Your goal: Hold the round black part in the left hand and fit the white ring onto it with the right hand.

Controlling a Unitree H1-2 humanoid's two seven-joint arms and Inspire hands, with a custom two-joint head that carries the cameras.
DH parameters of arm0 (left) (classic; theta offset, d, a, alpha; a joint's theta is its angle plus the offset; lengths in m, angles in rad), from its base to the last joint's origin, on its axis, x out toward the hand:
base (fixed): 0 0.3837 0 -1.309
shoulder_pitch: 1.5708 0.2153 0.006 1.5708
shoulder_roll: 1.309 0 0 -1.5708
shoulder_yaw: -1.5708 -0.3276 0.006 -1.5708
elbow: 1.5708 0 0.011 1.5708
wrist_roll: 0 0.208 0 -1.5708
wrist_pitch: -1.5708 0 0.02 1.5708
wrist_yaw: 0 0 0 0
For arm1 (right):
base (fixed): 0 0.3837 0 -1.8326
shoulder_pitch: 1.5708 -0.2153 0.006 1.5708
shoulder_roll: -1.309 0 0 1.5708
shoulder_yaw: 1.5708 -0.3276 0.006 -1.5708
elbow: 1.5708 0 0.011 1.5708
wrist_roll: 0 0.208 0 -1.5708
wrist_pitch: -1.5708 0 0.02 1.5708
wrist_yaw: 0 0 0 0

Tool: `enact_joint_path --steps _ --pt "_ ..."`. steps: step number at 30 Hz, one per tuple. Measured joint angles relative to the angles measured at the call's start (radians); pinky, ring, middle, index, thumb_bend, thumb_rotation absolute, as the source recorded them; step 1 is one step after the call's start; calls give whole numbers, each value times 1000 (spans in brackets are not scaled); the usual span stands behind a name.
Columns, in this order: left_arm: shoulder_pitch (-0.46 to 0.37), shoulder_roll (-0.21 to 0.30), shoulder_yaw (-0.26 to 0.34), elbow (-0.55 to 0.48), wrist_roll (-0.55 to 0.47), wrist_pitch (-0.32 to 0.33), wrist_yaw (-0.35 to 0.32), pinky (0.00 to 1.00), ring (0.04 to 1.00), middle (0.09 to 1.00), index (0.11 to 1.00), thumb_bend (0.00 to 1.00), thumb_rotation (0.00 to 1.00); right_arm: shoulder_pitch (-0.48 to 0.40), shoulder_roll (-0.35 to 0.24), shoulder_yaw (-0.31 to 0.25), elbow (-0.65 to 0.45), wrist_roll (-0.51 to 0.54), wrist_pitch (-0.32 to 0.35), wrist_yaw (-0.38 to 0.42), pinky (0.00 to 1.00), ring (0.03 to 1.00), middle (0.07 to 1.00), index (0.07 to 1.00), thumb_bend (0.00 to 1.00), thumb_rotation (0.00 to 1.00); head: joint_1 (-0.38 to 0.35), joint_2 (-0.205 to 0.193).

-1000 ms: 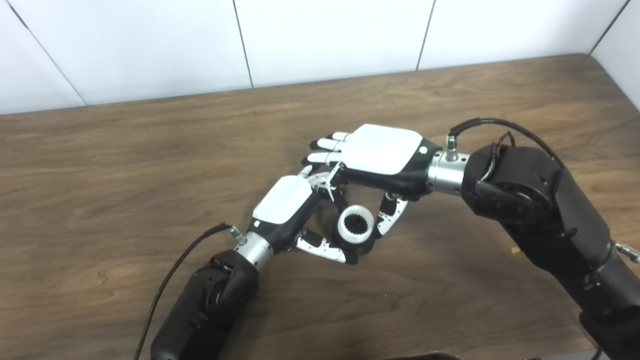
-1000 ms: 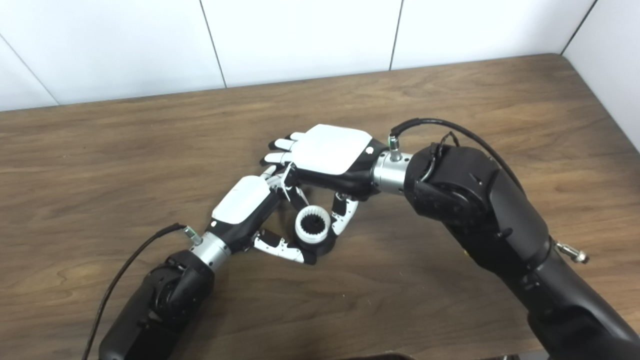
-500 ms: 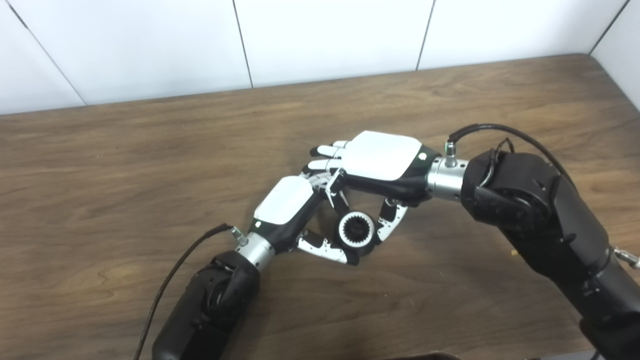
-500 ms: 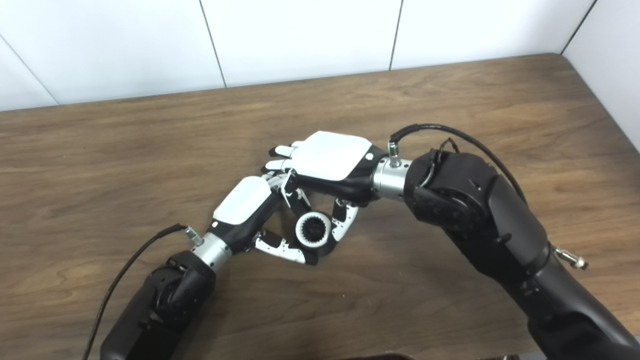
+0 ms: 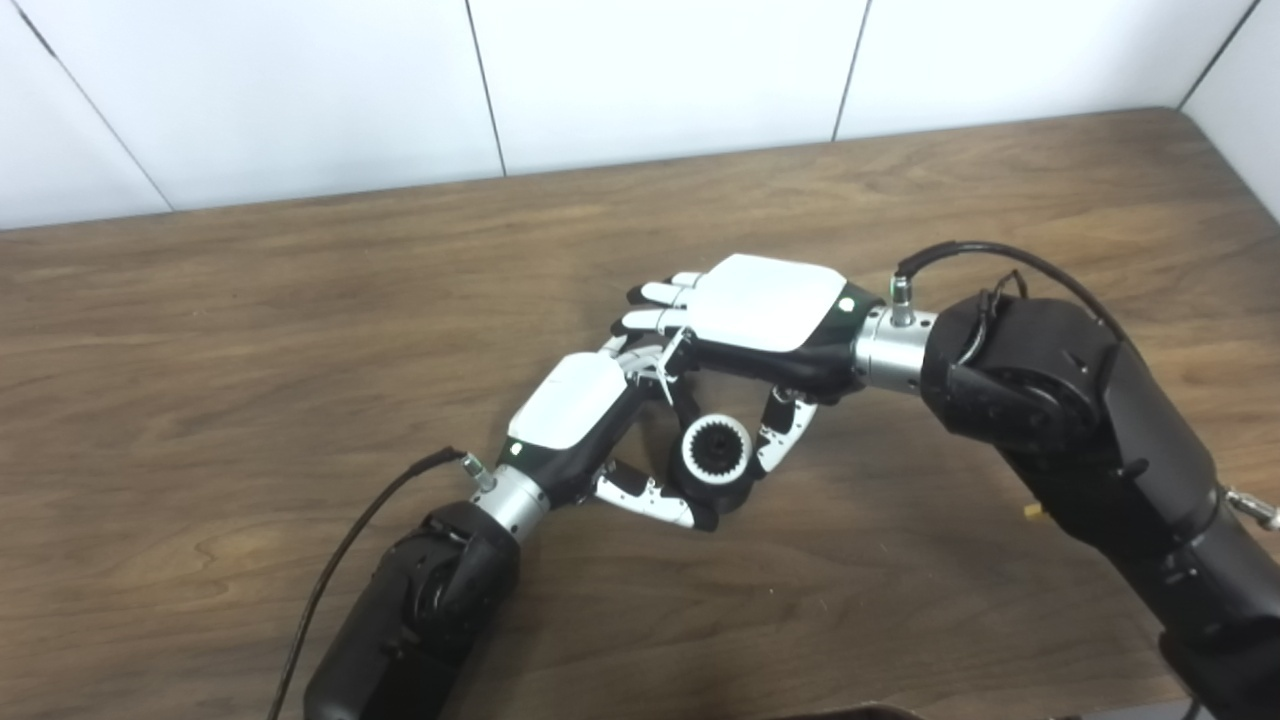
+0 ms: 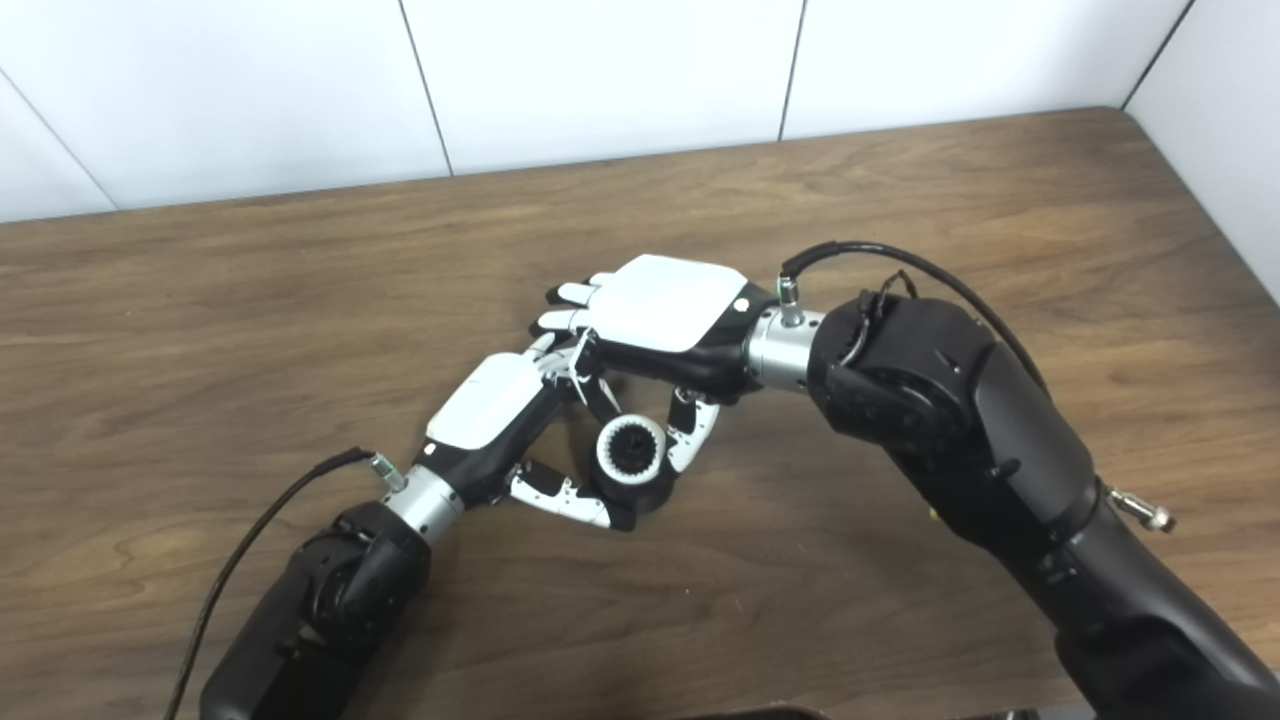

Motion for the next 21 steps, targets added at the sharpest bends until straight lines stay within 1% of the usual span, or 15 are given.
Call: enact_joint_path --steps 21 --pt "6 0 1 -9 0 0 -4 1000 887 850 477 517 52 3 -6 -4 15 1 -2 -13 957 1000 958 481 512 133 3 17"
